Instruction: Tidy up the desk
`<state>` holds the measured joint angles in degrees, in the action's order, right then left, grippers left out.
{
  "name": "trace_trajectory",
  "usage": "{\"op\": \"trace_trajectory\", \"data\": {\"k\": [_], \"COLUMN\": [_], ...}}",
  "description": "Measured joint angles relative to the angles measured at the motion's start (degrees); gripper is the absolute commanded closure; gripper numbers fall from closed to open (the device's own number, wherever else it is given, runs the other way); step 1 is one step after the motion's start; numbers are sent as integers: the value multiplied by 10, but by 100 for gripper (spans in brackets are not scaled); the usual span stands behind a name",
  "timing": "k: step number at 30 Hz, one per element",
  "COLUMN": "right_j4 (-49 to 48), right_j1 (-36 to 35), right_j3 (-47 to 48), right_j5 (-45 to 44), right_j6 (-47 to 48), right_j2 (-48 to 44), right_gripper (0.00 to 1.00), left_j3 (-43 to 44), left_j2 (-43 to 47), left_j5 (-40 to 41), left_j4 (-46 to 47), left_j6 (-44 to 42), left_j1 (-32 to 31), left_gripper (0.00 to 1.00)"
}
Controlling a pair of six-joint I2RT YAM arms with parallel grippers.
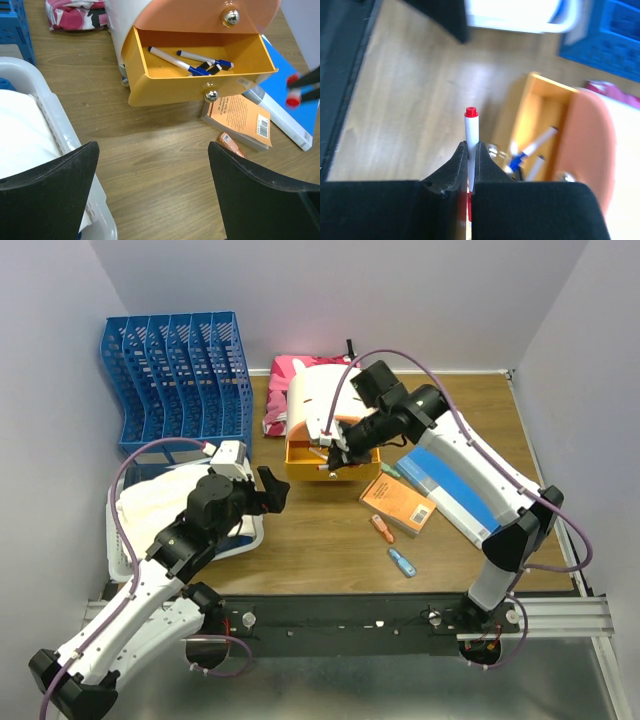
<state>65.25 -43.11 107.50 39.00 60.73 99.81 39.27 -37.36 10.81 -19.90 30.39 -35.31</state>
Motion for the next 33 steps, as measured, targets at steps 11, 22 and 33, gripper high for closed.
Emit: {"op": "trace_trajectory", "data": {"k": [11, 22, 33], "right_j4": [-49, -106, -109], "right_j1": [50, 75, 76], "right_j3": [53, 7, -16], "right_j5": [-48, -65, 7], "right_j6": [-58, -100, -127], "right_j2": [36, 54, 50], "right_gripper": [89, 53, 54], "left_j3": [-10, -10, -10], "left_j2": [-6, -29, -41], "left_j5": [-19, -31, -43], "left_j4": [7, 19, 24], "left_j6": [17, 17, 11], "left_j1": [0, 0, 0], "left_gripper": [1, 1, 1]}}
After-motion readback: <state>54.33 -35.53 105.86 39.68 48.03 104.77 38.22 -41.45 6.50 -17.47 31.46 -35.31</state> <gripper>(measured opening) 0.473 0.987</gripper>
